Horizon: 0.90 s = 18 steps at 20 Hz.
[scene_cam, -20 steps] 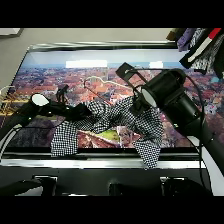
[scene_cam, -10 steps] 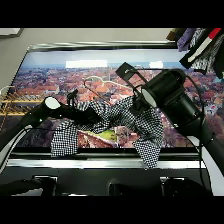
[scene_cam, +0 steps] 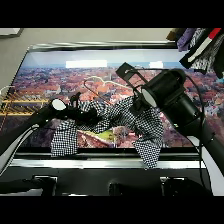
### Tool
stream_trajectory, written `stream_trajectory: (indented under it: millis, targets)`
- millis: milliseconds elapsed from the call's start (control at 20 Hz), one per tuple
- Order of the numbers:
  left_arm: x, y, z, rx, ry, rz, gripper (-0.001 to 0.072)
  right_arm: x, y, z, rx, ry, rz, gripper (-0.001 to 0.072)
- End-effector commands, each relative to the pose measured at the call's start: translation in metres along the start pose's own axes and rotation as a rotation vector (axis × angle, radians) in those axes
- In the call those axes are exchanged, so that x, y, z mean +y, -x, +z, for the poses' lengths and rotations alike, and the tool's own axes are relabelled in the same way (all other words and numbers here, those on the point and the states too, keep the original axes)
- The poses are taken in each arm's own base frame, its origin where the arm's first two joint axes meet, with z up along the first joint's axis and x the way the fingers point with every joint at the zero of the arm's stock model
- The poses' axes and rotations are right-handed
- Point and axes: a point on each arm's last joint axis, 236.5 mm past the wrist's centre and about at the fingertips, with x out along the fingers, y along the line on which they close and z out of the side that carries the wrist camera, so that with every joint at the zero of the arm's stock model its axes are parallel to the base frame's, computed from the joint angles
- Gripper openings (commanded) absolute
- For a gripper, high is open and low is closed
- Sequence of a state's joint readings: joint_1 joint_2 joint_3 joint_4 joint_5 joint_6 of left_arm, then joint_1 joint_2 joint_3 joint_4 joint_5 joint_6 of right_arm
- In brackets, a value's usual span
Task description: Fold the clothes and pants, and hang the long-sleeved shirts on hangers.
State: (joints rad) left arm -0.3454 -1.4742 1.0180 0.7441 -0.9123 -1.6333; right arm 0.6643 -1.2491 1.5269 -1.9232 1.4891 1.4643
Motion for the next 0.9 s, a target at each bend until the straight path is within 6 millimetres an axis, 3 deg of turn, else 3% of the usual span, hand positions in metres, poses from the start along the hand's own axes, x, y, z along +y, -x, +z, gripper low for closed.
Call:
stream_trajectory:
  millis: [0,100,350,600,850]
  targets:
    - [0.002,-0.001,-0.005,0.025,-0.011,0.003,0.0086,0.0,0.0,0.0,0.001,0.001,0.0,0.0041]
    - [0.002,0.003,0.0,0.011,-0.005,0.0,0.0031,0.0,0.0,0.0,0.002,0.002,-0.002,0.0041]
    - [-0.015,0.028,0.032,-0.058,-0.05,-0.038,0.0029,-0.002,0.001,-0.002,0.004,0.001,-0.01,0.0041]
    - [-0.04,0.065,0.076,-0.186,-0.172,-0.034,0.0029,0.002,0.004,-0.033,0.134,0.012,0.012,0.0041]
    - [-0.044,0.084,0.096,-0.249,-0.232,0.003,0.0029,0.006,0.005,-0.038,0.158,0.011,0.028,0.004]
